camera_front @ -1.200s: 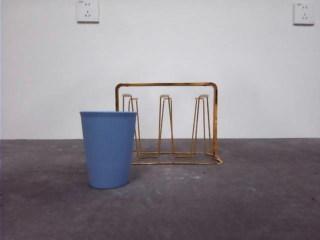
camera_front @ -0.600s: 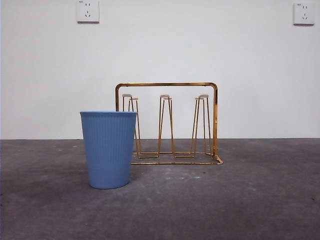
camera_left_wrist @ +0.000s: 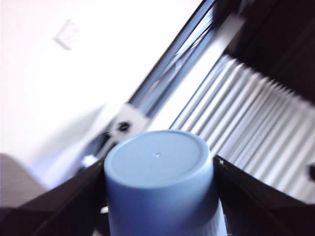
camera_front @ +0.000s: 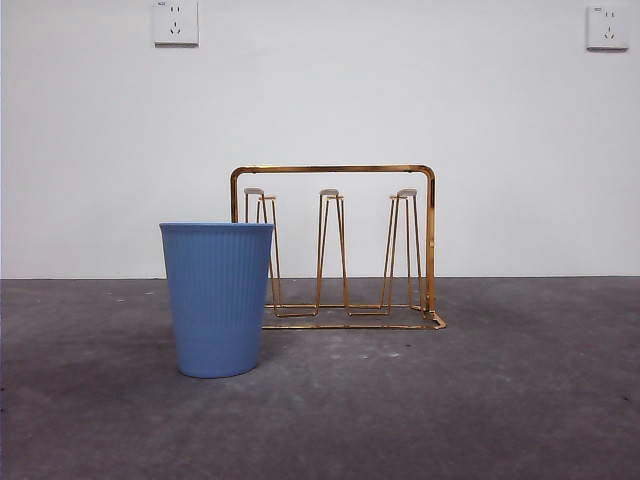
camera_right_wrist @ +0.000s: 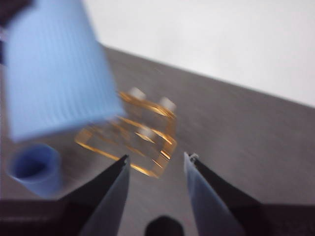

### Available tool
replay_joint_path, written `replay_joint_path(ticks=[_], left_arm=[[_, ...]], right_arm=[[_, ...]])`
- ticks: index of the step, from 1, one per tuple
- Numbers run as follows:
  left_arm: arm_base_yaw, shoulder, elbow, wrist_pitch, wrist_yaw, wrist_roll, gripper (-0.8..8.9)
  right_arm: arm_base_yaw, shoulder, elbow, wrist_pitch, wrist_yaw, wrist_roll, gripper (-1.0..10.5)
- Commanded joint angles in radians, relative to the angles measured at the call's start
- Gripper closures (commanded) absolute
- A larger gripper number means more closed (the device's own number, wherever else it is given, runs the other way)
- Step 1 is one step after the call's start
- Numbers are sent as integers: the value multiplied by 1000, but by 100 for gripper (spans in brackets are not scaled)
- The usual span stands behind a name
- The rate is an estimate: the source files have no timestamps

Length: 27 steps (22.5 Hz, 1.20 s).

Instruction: Pick up cup 1,put cup 1 in the cup rack,pick up cup 2,put cup 2 in the cup rack

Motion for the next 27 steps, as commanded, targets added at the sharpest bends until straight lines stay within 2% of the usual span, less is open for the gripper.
replay_joint_path(ticks=[1, 5, 12, 15, 19, 27], left_arm=[[-2, -5, 2, -71, -48, 166, 820], [-28, -4, 2, -192, -192, 320, 820], [-84, 8, 2, -215, -407, 574, 820], [-96, 32, 2, -207, -447, 615, 820], [-106, 90, 25, -205, -498, 630, 820], [-124, 256, 192, -271, -623, 664, 820]], right_arm=[[-1, -20, -4, -70, 122, -6, 757], [-1, -56, -4, -161, 241, 35, 757], [0, -98, -4, -177, 263, 47, 757], [0, -107, -4, -178, 263, 47, 757], [0, -107, -4, -182, 262, 46, 757], [0, -107, -4, -193, 262, 46, 757]])
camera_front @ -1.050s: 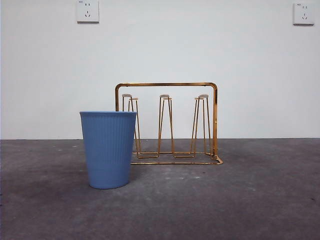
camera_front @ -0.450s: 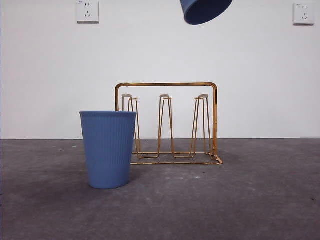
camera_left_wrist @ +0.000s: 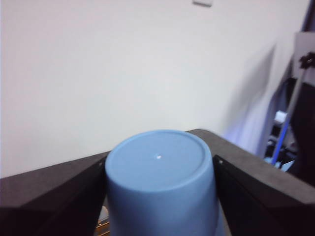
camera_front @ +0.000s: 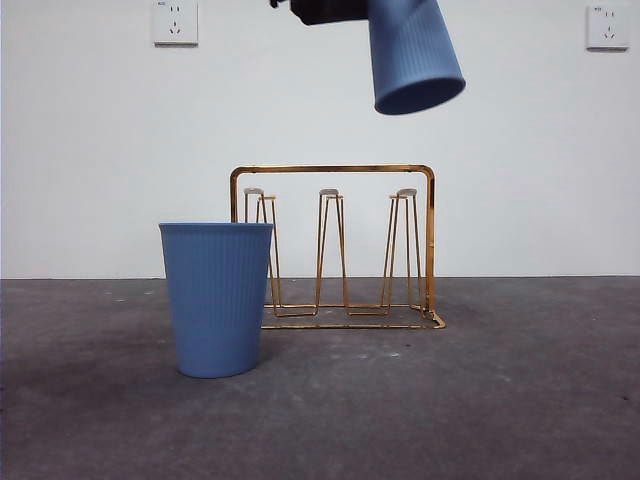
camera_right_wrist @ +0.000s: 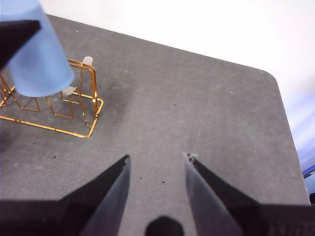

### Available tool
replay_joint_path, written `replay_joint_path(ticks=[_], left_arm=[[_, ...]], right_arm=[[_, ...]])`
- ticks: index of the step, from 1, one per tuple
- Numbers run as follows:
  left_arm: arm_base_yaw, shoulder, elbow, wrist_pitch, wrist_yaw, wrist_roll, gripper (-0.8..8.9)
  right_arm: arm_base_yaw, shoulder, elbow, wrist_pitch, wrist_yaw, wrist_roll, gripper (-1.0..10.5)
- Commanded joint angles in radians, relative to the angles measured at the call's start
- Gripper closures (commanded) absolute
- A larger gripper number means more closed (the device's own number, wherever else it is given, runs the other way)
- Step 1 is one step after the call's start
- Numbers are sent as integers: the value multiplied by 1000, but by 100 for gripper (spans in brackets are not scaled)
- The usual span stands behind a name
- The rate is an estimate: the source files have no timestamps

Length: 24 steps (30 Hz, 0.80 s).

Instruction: Pick up cup 1,put cup 1 in the cup rack,pick up cup 2,put cup 2 in the cup rack

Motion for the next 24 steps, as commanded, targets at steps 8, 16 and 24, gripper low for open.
replay_joint_path(ticks=[8, 16, 24], left_arm=[[-14, 128, 93, -55, -175, -27, 820], [-26, 190, 93, -18, -200, -60, 820], [-25, 226, 93, 5, -268, -58, 820]], right_arm=[[0, -2, -4, 0, 3, 9, 757], [0, -2, -4, 3, 2, -1, 758], [0, -2, -4, 0, -59, -11, 758]])
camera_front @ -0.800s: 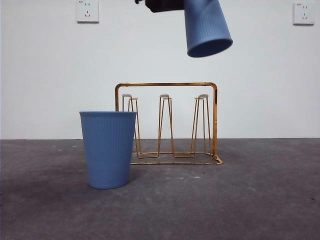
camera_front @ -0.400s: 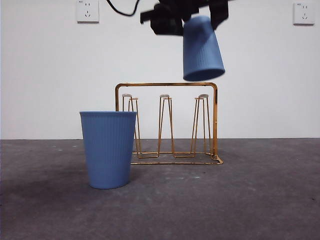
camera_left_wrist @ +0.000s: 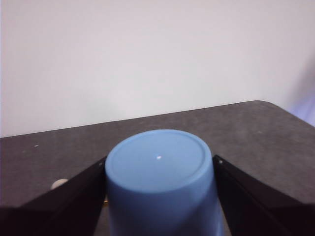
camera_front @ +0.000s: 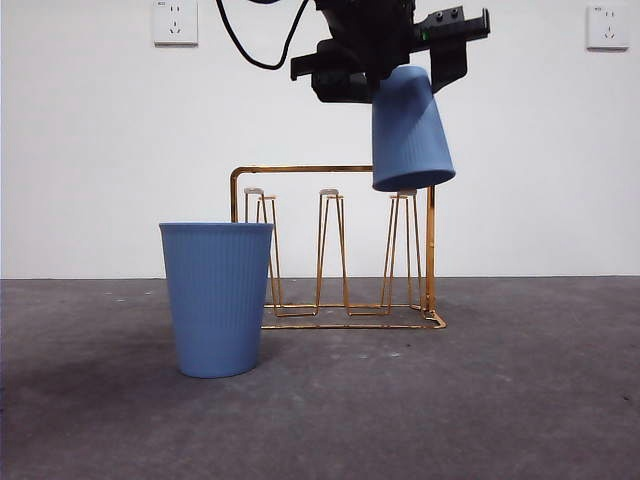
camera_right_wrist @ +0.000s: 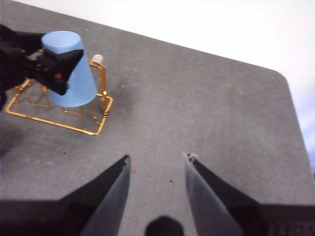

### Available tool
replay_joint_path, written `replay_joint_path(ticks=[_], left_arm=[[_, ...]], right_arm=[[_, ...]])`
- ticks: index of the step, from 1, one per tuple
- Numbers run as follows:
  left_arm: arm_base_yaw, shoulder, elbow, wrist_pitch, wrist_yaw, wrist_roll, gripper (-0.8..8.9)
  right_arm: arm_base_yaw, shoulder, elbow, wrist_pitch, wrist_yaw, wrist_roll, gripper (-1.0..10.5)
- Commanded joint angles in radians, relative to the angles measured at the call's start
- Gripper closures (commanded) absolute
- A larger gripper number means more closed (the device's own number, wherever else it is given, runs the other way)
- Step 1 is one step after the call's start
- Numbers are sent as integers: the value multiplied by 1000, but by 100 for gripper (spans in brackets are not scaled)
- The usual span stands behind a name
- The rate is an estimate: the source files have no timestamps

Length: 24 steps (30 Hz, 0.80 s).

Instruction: Pick up cup 1,put cup 1 in the cup rack,pick up cup 2,put cup 2 in the cup rack

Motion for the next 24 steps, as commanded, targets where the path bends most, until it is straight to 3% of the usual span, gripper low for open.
replay_joint_path(ticks=[1, 18, 24], left_arm=[[0, 19, -3, 31, -13, -3, 820], [-1, 116, -2, 45, -13, -8, 820], [-1, 152, -2, 17, -12, -51, 820]], right_arm=[[0, -2, -4, 6, -16, -9, 758], [0, -2, -4, 8, -51, -31, 759], [0, -2, -4, 20, -53, -37, 759]])
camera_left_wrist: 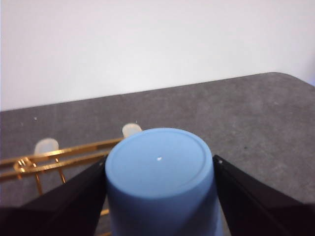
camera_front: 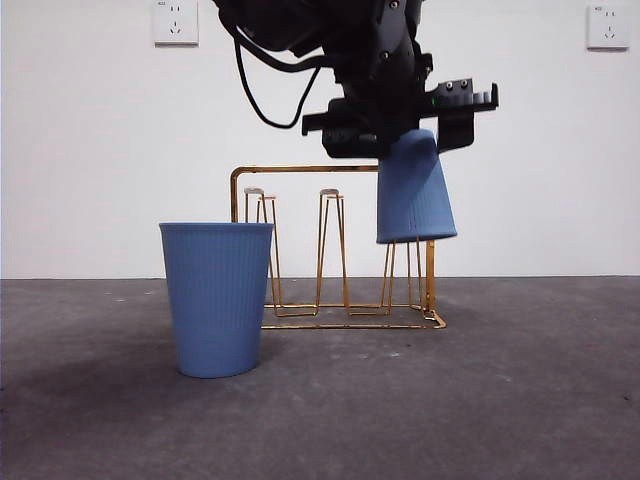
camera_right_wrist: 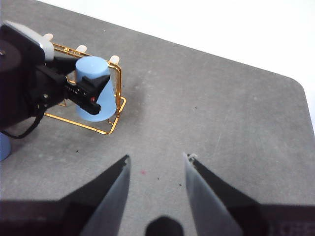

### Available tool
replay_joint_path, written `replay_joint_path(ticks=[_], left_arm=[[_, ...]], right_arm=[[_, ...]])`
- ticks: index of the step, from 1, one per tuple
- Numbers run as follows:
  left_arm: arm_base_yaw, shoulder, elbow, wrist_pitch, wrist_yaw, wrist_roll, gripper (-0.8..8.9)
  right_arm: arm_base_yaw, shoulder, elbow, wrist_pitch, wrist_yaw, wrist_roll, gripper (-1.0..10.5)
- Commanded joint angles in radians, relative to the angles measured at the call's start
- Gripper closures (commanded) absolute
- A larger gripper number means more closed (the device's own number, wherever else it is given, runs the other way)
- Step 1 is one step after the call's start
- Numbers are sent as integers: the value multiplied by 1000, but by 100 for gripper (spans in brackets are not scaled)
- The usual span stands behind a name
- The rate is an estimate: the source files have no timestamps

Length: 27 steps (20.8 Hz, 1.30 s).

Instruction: Pick up cup 1,put cup 1 in the cup rack,pick up cup 2,put cup 2 in the cup rack

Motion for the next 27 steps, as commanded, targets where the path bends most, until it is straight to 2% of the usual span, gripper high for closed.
replay_joint_path(ticks=[1, 16, 27], left_arm=[[-1, 35, -2, -18, 0, -37, 820], [4, 51, -2, -121, 9, -97, 821], [29, 52, -2, -203, 136, -134, 812]], right_arm=[[0, -2, -4, 14, -8, -7, 759], [0, -2, -4, 27, -47, -7, 760], [0, -2, -4, 27, -47, -7, 760]])
